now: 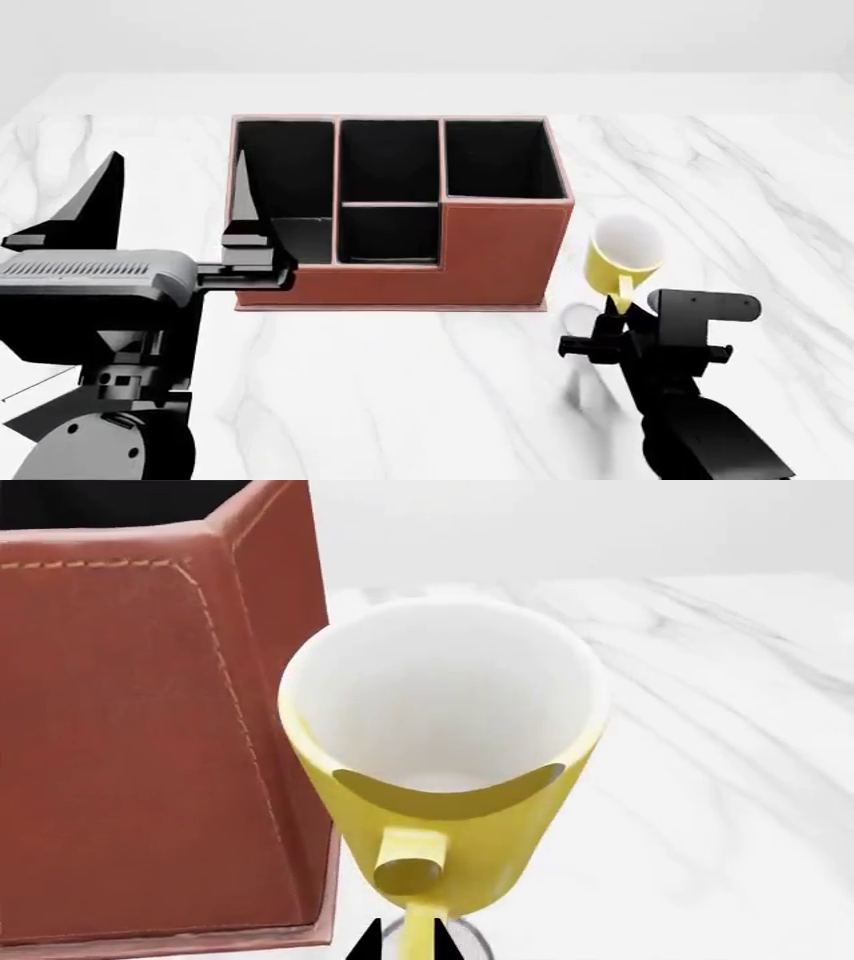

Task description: Pick up the yellow and white mug and place it to the right of the caddy.

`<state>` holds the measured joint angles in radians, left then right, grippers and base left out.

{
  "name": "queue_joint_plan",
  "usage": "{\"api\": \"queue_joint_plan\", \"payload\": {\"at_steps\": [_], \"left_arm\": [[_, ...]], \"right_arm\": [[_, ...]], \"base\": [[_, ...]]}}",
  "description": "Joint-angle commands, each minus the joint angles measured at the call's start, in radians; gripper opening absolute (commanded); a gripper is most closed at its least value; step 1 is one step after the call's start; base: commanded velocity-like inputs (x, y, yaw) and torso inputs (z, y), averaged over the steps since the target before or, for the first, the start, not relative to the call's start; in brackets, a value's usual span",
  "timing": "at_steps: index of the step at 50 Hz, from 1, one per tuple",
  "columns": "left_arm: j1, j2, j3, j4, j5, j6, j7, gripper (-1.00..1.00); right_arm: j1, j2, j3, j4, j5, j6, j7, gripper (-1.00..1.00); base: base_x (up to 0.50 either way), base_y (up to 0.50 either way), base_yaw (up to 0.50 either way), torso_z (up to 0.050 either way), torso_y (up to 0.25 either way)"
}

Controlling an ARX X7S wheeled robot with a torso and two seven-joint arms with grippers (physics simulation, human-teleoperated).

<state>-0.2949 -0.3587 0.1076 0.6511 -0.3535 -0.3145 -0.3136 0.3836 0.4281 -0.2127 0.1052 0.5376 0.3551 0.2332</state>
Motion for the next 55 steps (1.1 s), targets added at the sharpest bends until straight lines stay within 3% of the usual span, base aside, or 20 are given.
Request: {"api": "queue_joint_plan", "payload": {"at_steps": [1,27,40,55], "left_arm": [[-0.002,-0.002,0.002,-0.008,-0.001,0.004,-0.002,1.0],[-0.001,-0.009,0.009,-0.011,-0.004,0.012,-0.008,1.0],[-0.003,-0.013,0.011,-0.006,-0.01,0.009,-0.012,1.0],[0.0,-0.022,-0.004,0.017,-0.033,0.002,-0.02,1.0]], "right_arm": [[0.132,-0.05,-0.033,0.168,-0.054,-0.017,-0.039,-1.0],[0.284,-0.125,-0.081,0.474,-0.115,-0.093,-0.092,-1.0],[0.272,-0.129,-0.074,0.488,-0.112,-0.092,-0.072,-1.0],[0.291,-0.176,-0.085,0.651,-0.146,-0.2,-0.081,-1.0]], "base": [[0.0,0.0,0.0,0.0,0.0],[0.0,0.0,0.0,0.0,0.001],[0.0,0.0,0.0,0.0,0.001],[0.0,0.0,0.0,0.0,0.001]]}}
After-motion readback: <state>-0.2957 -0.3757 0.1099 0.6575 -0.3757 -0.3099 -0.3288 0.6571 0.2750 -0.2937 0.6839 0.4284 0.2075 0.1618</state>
